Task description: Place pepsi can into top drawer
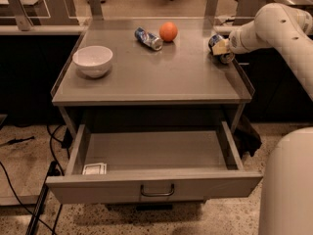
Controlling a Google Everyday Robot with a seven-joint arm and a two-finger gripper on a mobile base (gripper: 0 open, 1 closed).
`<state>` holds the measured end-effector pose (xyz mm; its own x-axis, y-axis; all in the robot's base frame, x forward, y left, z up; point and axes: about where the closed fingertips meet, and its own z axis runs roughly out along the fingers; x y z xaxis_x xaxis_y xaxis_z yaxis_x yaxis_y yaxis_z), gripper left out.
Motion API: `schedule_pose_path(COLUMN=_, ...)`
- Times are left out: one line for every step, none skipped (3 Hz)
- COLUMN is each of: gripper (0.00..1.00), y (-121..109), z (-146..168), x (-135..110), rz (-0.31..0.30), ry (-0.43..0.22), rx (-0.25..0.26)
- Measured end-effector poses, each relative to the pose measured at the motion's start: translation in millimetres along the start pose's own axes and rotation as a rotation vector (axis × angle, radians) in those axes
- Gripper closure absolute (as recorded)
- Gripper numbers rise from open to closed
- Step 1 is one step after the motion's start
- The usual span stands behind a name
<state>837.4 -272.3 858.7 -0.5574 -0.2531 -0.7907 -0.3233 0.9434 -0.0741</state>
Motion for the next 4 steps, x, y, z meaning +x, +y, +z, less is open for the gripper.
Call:
schedule_pose_path(gripper=1.00, y=5.0, z=-2.0, x=0.7, rz=-0.023, ry=-0.003, rx=-0.043)
schedule_pose_path(gripper=1.00, y=20.3, z=-17.3, x=5.4, rz=-0.092, ry=-0.019, rx=-0.223)
schedule_pose_path(gripper=1.00, y=32.5, z=-41.3, x=5.2, rz=-0.186, ry=-0.046, rx=-0.366)
schedule_pose_path(gripper=1.00, y=41.8, z=-47.2, x=12.7, rz=-0.213, ry=-0.011, rx=-0.413)
